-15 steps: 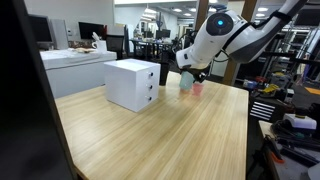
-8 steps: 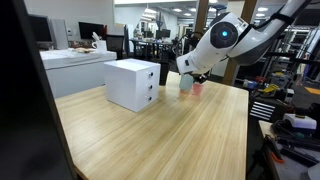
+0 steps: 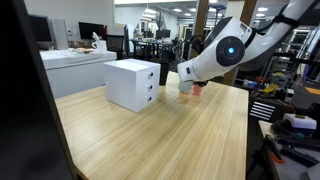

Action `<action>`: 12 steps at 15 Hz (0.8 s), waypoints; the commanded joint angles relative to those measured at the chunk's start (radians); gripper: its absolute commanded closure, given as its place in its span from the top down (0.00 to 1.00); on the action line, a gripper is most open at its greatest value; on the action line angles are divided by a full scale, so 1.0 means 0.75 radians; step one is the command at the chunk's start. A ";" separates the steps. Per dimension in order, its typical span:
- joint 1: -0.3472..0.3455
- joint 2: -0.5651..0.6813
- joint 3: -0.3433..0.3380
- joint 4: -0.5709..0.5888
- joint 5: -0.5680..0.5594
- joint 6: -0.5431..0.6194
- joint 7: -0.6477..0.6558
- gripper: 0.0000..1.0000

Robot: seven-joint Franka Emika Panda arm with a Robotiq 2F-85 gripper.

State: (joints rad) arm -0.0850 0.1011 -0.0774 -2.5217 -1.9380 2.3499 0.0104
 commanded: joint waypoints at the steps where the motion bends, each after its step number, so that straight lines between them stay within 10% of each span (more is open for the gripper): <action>1: 0.018 -0.013 0.026 -0.054 -0.079 -0.108 0.103 0.55; 12: 0.022 0.001 0.034 -0.126 -0.205 -0.301 0.105 0.55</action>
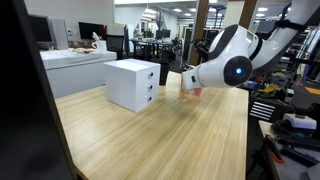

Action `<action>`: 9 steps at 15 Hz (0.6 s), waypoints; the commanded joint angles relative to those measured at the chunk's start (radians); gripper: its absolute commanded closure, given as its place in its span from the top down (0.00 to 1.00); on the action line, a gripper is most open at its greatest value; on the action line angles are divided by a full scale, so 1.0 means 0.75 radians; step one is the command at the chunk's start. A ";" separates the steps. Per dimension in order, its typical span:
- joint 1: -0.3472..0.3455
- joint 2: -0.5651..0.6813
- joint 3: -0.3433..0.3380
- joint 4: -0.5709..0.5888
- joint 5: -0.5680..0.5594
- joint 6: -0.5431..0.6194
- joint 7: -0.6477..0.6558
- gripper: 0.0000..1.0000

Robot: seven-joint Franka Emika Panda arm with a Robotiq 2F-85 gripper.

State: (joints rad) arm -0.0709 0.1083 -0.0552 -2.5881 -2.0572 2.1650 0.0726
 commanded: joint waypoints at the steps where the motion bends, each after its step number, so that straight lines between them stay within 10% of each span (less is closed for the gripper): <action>1: 0.002 -0.009 0.005 -0.043 -0.047 -0.059 0.021 0.55; 8: 0.001 -0.010 0.005 -0.067 -0.102 -0.069 0.026 0.55; 9: 0.002 -0.010 0.005 -0.069 -0.103 -0.069 0.024 0.95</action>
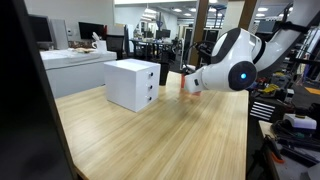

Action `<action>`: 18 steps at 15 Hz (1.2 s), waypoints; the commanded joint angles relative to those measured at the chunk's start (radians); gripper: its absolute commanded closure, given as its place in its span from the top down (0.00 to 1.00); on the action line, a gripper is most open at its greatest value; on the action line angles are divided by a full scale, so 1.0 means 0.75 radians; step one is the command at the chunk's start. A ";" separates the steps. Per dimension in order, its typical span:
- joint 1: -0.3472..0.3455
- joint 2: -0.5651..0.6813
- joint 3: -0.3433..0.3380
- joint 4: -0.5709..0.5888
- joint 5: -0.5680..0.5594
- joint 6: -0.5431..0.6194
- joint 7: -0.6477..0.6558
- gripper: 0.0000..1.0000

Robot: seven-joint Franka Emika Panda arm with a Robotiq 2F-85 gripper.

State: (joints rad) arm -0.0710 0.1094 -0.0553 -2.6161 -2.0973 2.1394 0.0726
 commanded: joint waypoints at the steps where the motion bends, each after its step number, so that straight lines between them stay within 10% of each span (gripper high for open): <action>1: 0.001 -0.013 0.005 -0.033 -0.049 -0.031 0.021 0.97; 10: -0.005 -0.042 0.005 0.004 0.081 0.024 -0.042 1.00; 18: -0.025 -0.188 -0.029 0.141 0.618 0.204 -0.286 1.00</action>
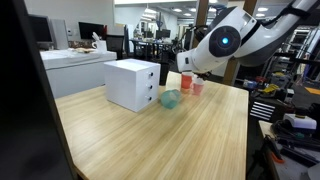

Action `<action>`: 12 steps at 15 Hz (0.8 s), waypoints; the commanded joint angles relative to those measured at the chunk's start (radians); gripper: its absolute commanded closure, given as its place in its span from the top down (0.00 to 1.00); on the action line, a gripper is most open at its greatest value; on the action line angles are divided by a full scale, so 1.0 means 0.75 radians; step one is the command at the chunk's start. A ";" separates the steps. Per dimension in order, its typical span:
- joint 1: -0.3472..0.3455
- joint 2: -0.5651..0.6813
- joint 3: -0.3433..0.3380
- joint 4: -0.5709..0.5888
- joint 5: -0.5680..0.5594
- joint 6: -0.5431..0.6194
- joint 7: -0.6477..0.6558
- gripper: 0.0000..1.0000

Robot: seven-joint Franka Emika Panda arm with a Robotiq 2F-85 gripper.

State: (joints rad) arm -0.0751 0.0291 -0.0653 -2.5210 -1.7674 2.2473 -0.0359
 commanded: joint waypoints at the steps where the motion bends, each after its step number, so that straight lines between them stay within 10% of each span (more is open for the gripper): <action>1: -0.020 -0.099 -0.026 0.032 0.264 0.066 -0.195 1.00; 12: 0.004 -0.171 -0.062 0.045 0.943 0.161 -0.677 1.00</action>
State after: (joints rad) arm -0.0740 -0.0598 -0.1146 -2.4563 -1.1571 2.3340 -0.4380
